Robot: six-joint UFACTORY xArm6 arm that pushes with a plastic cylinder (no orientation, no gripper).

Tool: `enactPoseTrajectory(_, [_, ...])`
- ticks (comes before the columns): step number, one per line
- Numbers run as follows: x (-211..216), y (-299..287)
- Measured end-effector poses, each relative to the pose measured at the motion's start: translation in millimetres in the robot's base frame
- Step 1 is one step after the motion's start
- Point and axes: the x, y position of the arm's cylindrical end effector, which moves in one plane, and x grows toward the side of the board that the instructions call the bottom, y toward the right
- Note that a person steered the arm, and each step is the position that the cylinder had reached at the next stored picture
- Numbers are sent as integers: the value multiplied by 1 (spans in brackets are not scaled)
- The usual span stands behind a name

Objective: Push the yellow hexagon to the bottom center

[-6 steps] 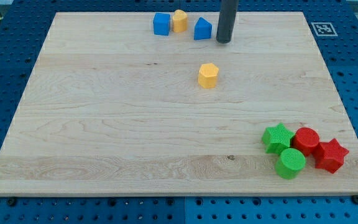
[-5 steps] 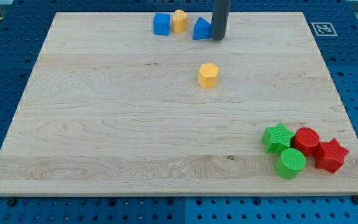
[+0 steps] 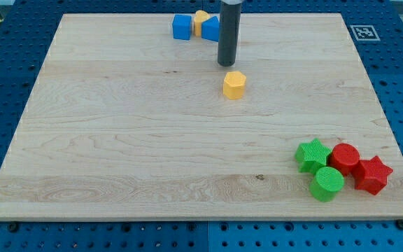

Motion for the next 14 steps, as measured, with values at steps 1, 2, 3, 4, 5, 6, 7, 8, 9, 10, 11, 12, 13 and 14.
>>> enactPoseTrajectory(1, [1,0])
enactPoseTrajectory(2, [1,0])
enactPoseTrajectory(3, [11,1])
enactPoseTrajectory(4, [35,9])
enactPoseTrajectory(5, [59,10])
enactPoseTrajectory(6, [71,16])
enactPoseTrajectory(7, [90,31])
enactPoseTrajectory(8, [95,55])
enactPoseTrajectory(9, [102,66])
enactPoseTrajectory(10, [116,60])
enactPoseTrajectory(11, [129,40])
enactPoseTrajectory(12, [134,12])
enactPoseTrajectory(13, [115,-21])
enactPoseTrajectory(14, [112,-49])
